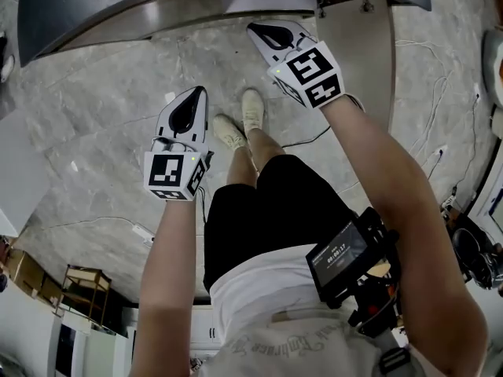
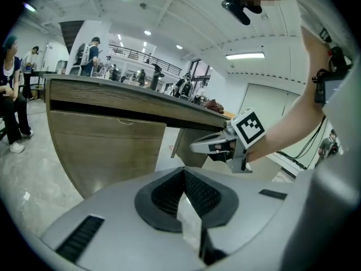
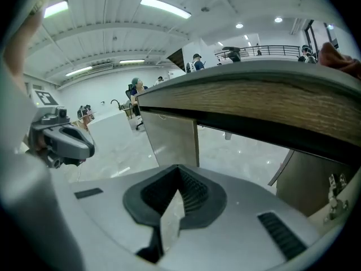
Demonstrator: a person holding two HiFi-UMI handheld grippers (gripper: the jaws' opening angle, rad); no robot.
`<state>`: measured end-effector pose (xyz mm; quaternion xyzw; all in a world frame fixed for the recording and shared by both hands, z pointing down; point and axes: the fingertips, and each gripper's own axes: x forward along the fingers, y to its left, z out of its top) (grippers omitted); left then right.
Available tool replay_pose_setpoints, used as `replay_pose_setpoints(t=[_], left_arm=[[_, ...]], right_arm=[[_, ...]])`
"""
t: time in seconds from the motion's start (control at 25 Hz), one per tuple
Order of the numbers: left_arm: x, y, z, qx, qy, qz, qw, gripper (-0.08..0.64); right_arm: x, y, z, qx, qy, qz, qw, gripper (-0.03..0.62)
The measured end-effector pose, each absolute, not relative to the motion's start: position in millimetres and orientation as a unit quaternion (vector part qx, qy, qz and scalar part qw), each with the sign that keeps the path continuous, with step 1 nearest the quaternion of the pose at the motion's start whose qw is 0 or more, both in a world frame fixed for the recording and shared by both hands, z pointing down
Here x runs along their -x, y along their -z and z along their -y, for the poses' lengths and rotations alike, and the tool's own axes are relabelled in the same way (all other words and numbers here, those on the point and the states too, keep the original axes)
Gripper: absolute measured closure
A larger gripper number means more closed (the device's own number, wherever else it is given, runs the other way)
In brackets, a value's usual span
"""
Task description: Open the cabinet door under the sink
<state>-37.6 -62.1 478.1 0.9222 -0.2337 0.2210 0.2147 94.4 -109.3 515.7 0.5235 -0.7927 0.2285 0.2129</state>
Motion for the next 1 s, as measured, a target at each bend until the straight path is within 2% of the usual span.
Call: replay_pose_setpoints(t=[0.4, 0.8, 0.84, 0.92, 1.0], left_arm=[[30, -477, 53, -0.916, -0.238, 0.227, 0.229, 0.551], [37, -487, 47, -0.912, -0.249, 0.233, 0.230, 0.551], [39, -489, 44, -0.911, -0.250, 0.232, 0.232, 0.551], [43, -491, 40, -0.910, -0.252, 0.232, 0.233, 0.551], [47, -491, 39, -0.909, -0.250, 0.238, 0.235, 0.551]], right_arm=[[-121, -535, 140, -0.573, -0.245, 0.761, 0.183, 0.580], [-94, -534, 182, -0.568, -0.237, 0.777, 0.133, 0.575], [-90, -534, 184, -0.564, -0.237, 0.780, 0.128, 0.559], [-87, -535, 188, -0.561, -0.235, 0.784, 0.125, 0.485], [-88, -536, 192, -0.562, -0.230, 0.784, 0.128, 0.480]])
